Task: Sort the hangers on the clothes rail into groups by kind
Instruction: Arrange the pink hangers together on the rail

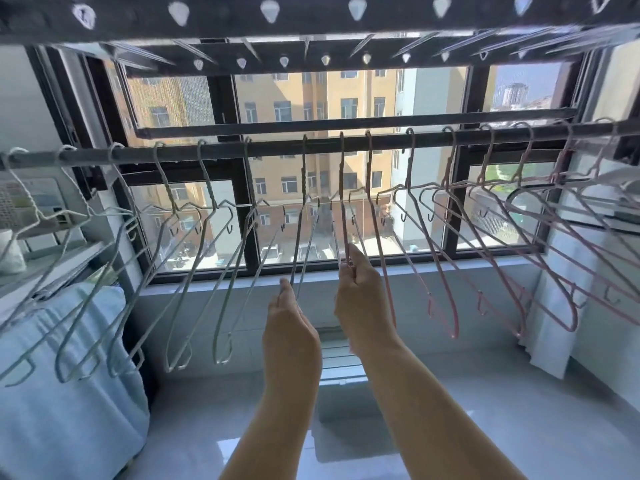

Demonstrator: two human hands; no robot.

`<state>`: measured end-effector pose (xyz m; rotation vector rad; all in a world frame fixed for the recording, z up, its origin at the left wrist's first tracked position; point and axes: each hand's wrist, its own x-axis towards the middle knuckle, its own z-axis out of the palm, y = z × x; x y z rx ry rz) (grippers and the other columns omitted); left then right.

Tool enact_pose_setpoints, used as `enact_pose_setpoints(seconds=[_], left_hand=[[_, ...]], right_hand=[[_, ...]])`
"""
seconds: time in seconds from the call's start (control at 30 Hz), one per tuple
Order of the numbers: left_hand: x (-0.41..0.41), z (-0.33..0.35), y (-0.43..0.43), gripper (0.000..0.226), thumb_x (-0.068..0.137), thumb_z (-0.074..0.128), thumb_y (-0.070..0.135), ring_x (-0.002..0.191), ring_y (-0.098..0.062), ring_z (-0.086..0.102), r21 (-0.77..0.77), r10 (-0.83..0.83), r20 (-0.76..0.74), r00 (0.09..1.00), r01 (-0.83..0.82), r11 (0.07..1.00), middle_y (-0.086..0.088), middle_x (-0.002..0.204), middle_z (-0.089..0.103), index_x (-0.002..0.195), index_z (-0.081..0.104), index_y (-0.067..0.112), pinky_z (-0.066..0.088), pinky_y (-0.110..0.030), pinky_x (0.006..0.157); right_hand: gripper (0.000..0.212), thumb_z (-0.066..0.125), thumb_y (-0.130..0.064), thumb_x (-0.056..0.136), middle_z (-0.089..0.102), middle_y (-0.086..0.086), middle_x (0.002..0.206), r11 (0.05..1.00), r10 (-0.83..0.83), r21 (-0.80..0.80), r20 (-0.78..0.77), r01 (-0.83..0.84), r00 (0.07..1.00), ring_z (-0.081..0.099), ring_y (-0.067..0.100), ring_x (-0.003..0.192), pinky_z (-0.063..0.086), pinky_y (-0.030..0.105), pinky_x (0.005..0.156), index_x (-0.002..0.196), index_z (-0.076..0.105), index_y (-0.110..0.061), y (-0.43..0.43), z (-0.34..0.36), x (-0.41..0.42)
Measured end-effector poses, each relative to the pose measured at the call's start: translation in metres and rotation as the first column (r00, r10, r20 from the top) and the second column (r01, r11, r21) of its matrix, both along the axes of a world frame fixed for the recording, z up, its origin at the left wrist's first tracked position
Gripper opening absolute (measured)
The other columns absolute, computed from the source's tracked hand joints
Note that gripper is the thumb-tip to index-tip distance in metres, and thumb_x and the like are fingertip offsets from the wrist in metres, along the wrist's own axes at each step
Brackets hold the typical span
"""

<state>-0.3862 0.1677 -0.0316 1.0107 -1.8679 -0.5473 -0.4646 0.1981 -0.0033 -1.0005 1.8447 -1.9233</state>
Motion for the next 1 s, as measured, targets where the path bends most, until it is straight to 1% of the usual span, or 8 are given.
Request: enact_pose_setpoints(seconds=[0.2, 0.33, 0.47, 0.57, 0.63, 0.77, 0.87, 1.0], left_hand=[[0.003, -0.002, 0.000, 0.048, 0.092, 0.032, -0.002, 0.101, -0.032, 0.058, 0.023, 0.002, -0.006, 1.000, -0.001, 1.000, -0.022, 0.125, 0.052, 0.139, 0.030, 0.005, 0.033, -0.014, 0.071], [0.006, -0.002, 0.001, 0.049, 0.091, 0.033, -0.004, 0.098, -0.032, 0.059, 0.020, 0.002, -0.012, 1.000, -0.002, 1.000, -0.024, 0.123, 0.052, 0.139, 0.029, 0.003, 0.031, -0.011, 0.068], [0.008, 0.000, 0.003, 0.048, 0.091, 0.031, -0.005, 0.080, -0.026, 0.055, 0.019, -0.017, -0.044, 0.999, 0.018, 1.000, -0.024, 0.115, 0.054, 0.138, 0.028, 0.000, 0.032, -0.008, 0.063], [0.009, -0.002, 0.005, 0.052, 0.089, 0.031, -0.008, 0.073, -0.019, 0.047, 0.002, -0.036, -0.082, 0.996, 0.036, 0.999, -0.011, 0.097, 0.049, 0.139, 0.026, 0.002, 0.029, -0.009, 0.063], [0.010, -0.003, 0.007, 0.056, 0.087, 0.030, -0.009, 0.072, -0.013, 0.042, -0.013, -0.042, -0.094, 0.995, 0.041, 0.999, -0.006, 0.095, 0.044, 0.141, 0.024, 0.005, 0.027, -0.010, 0.063], [0.011, -0.002, 0.013, 0.057, 0.087, 0.028, -0.010, 0.087, -0.025, 0.052, -0.024, -0.038, -0.104, 0.994, 0.036, 0.999, -0.018, 0.112, 0.047, 0.140, 0.025, 0.010, 0.030, -0.020, 0.069], [0.013, 0.001, 0.019, 0.053, 0.089, 0.030, -0.007, 0.094, -0.036, 0.056, -0.059, -0.023, -0.094, 0.995, 0.017, 0.998, -0.022, 0.122, 0.045, 0.140, 0.027, 0.009, 0.033, -0.026, 0.069], [0.012, 0.001, 0.018, 0.047, 0.089, 0.043, 0.001, 0.101, -0.039, 0.054, -0.141, 0.065, -0.060, 0.996, -0.073, 0.987, -0.024, 0.122, 0.049, 0.135, 0.035, 0.006, 0.042, -0.037, 0.077]], right_hand=[[0.045, 0.032, -0.020, 0.097, 0.033, -0.018, 0.081, 1.000, 0.026, -0.016, 0.003, -0.026, 1.000, 0.026, -0.006, 0.066, 0.024, 0.014, 0.064, 0.142, 0.030, -0.023, 0.001, -0.001, 0.002], [0.042, 0.032, -0.018, 0.097, 0.036, -0.016, 0.081, 0.999, 0.051, -0.005, 0.010, -0.051, 0.999, 0.037, -0.006, 0.058, 0.032, 0.014, 0.062, 0.139, 0.034, -0.026, 0.001, 0.003, 0.005], [0.045, 0.033, -0.019, 0.096, 0.029, -0.022, 0.077, 0.998, 0.059, -0.022, 0.038, -0.058, 0.998, 0.029, -0.005, 0.069, 0.030, 0.019, 0.072, 0.140, 0.034, -0.024, -0.004, 0.003, 0.006], [0.044, 0.032, -0.019, 0.096, 0.030, -0.021, 0.076, 0.998, 0.066, -0.001, 0.038, -0.066, 0.997, 0.029, -0.006, 0.067, 0.030, 0.017, 0.067, 0.139, 0.034, -0.024, -0.003, 0.003, 0.009], [0.044, 0.033, -0.021, 0.096, 0.030, -0.021, 0.074, 0.997, 0.062, 0.040, 0.018, -0.062, 0.998, 0.035, -0.004, 0.064, 0.039, 0.026, 0.069, 0.139, 0.034, -0.027, 0.003, 0.005, 0.013], [0.043, 0.034, -0.019, 0.098, 0.048, -0.008, 0.096, 0.987, 0.109, 0.122, 0.010, -0.109, 0.994, 0.056, 0.005, 0.063, 0.057, 0.038, 0.077, 0.140, 0.031, -0.024, 0.021, 0.015, 0.023], [0.042, 0.035, -0.016, 0.098, 0.052, -0.002, 0.098, 0.979, 0.122, 0.169, -0.011, -0.119, 0.992, 0.060, 0.015, 0.087, 0.053, 0.045, 0.088, 0.140, 0.032, -0.016, 0.034, 0.024, 0.028], [0.047, 0.036, -0.015, 0.097, 0.036, 0.006, 0.141, 0.962, 0.106, 0.270, -0.217, -0.045, 0.970, 0.049, 0.021, 0.112, 0.042, 0.036, 0.098, 0.143, 0.024, -0.017, 0.052, 0.031, 0.029]])
